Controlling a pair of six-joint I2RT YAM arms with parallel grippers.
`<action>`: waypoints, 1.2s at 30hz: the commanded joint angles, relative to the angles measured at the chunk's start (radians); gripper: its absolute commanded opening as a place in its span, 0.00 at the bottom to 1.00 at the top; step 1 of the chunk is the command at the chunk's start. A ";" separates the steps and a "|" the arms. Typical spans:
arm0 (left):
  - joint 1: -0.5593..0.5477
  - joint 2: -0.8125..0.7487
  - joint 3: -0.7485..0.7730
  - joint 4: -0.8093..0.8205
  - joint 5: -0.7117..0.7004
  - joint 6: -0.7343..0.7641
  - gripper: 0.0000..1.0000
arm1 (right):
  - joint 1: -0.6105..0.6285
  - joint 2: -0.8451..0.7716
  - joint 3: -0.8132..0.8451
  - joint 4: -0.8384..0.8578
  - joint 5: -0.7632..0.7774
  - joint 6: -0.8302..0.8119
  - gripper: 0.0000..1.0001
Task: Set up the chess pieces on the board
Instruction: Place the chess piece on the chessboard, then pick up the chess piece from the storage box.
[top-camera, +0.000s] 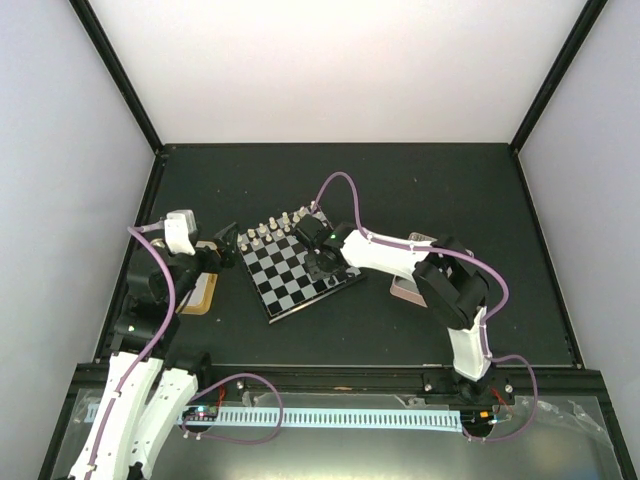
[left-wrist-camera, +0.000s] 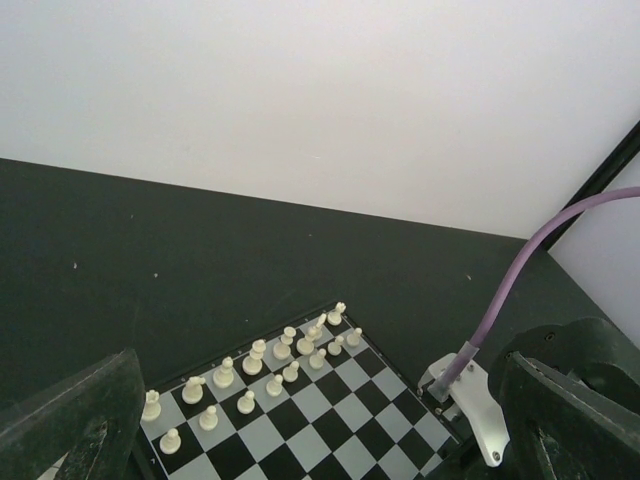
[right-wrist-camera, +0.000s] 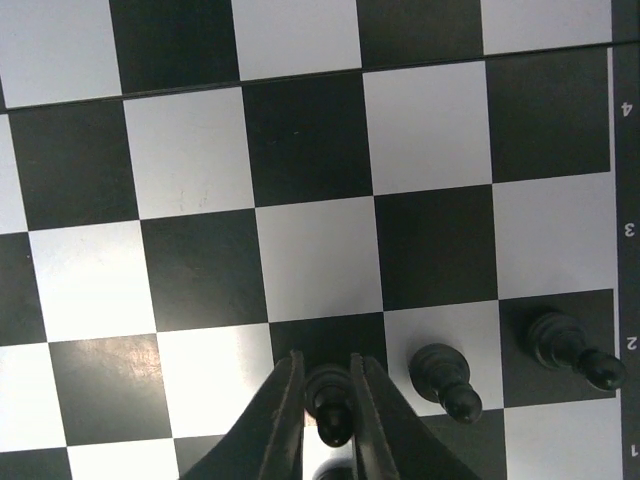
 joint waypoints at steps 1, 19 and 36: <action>-0.001 -0.012 0.006 -0.007 -0.003 0.014 0.99 | 0.004 0.006 0.028 -0.020 0.008 -0.003 0.19; -0.001 -0.004 -0.001 0.012 0.028 0.012 0.99 | -0.200 -0.480 -0.288 0.016 0.140 0.148 0.26; 0.000 0.024 -0.001 0.013 0.050 0.008 0.99 | -0.687 -0.584 -0.630 0.089 0.094 0.149 0.28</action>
